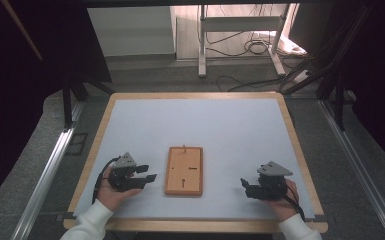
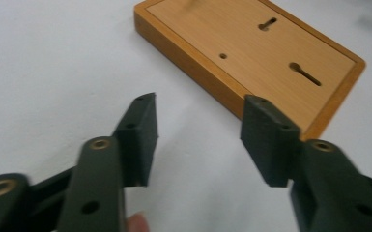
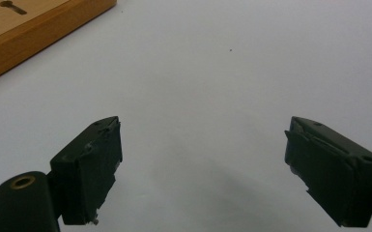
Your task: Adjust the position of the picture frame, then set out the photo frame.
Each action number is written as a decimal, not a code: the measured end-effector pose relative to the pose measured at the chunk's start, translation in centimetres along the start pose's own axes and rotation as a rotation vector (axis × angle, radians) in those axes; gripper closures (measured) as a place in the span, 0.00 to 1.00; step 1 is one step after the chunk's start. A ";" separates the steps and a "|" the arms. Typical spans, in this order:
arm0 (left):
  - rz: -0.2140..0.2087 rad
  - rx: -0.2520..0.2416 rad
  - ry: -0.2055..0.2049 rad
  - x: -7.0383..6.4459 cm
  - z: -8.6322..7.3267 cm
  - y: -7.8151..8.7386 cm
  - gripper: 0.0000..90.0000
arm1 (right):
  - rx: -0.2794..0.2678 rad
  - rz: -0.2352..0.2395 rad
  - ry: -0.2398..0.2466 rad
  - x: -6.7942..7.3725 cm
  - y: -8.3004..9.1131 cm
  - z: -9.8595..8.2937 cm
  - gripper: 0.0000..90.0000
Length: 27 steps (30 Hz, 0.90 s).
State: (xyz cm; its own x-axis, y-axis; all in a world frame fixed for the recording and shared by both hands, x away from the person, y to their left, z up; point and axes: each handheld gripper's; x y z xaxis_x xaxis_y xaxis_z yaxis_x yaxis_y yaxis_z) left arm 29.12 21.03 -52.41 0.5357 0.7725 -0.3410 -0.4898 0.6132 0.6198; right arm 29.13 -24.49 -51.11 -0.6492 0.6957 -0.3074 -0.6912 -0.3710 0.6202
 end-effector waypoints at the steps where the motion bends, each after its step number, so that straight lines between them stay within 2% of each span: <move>1: 0.000 -0.002 0.002 0.1 0.1 -0.1 0.48 | -0.003 0.001 0.000 0.0 0.1 0.0 0.15; 5: 0.002 -0.004 0.003 0.3 0.3 -0.3 0.41 | -0.013 0.004 0.007 0.1 0.3 -0.2 0.15; 15: -0.017 -0.011 -0.010 0.2 0.8 -0.6 0.38 | -0.017 0.012 0.019 0.5 0.4 -0.2 0.15; 27: -0.062 -0.020 -0.081 -0.8 2.8 -1.8 0.34 | -0.030 0.031 0.033 1.1 0.6 -0.2 0.15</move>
State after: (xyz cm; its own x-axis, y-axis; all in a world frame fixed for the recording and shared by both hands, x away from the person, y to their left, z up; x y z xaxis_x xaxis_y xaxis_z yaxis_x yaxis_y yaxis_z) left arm 31.50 18.89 -51.26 0.6190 0.7174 -0.3196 -0.4669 0.6633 0.5848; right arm 27.94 -24.05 -51.25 -0.6804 0.6632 -0.3118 -0.6793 -0.4110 0.6080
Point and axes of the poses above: each handheld gripper's, and its own axes: y roughly backward along the jaws, z roughly out of its top, x roughly to its left, and after that the axes turned 14 degrees about y, right-handed
